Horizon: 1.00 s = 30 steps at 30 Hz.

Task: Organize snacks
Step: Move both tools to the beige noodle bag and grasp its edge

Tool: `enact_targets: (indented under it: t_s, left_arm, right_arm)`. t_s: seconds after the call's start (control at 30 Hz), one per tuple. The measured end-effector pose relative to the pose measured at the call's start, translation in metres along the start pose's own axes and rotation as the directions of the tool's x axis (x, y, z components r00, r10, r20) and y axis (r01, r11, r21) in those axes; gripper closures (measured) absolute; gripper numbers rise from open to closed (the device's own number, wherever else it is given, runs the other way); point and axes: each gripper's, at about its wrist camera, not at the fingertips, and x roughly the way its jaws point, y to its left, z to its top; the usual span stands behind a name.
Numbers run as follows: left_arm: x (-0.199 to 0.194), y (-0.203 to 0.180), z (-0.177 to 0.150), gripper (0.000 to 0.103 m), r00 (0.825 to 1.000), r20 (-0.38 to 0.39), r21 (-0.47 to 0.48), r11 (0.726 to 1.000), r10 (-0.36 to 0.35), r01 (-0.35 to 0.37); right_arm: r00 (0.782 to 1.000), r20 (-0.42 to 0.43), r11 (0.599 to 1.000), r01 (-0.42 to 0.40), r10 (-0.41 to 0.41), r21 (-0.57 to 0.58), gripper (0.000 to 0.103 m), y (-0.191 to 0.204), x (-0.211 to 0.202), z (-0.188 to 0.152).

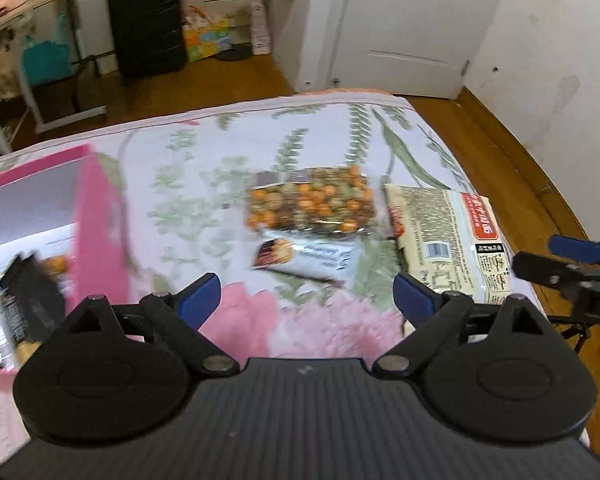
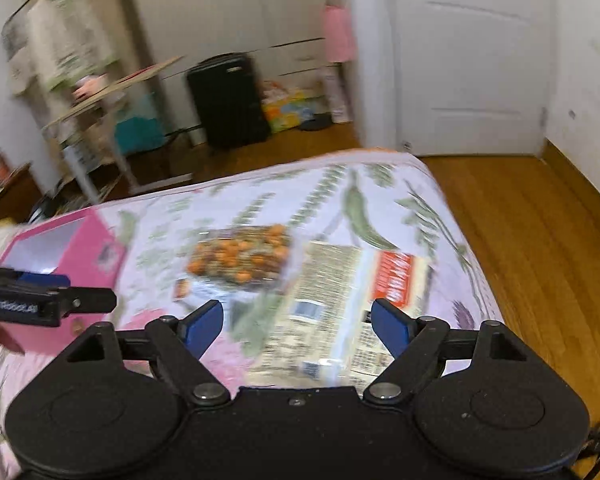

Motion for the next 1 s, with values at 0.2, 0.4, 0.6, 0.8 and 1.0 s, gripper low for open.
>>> enact_targets:
  t_s: [0.2,0.4,0.6,0.8,1.0]
  left_arm:
    - [0.045,-0.024,0.011,0.013,0.995,-0.004,-0.007,0.995,-0.100,0.100]
    - [0.099,-0.044,0.019,0.027,0.976,-0.064,-0.044,0.977,-0.209,0.207]
    - [0.149,-0.058,0.015,0.024,0.951,-0.171,-0.108,0.964,-0.257,0.241]
    - [0.155,-0.060,0.017,0.047,0.915,-0.178,-0.161,0.928,-0.362,0.336]
    - [0.142,-0.070,0.007,0.047,0.892,-0.204,-0.139,0.914,-0.404,0.382]
  right_arm:
    - [0.999,-0.023,0.999,0.046,-0.045,0.027,0.018,-0.037,0.040,-0.018]
    - [0.994,-0.111,0.998,-0.017,0.023,0.053,0.010,-0.057,0.072,-0.026]
    - [0.984,-0.150,0.995,-0.095,0.096,0.014,0.000,-0.051,0.087,-0.030]
    - [0.981,-0.145,0.990,-0.133,0.126,-0.039,0.000,-0.052,0.100,-0.029]
    - [0.981,-0.172,0.994,-0.098,0.089,-0.041,0.000,-0.035,0.094,-0.024]
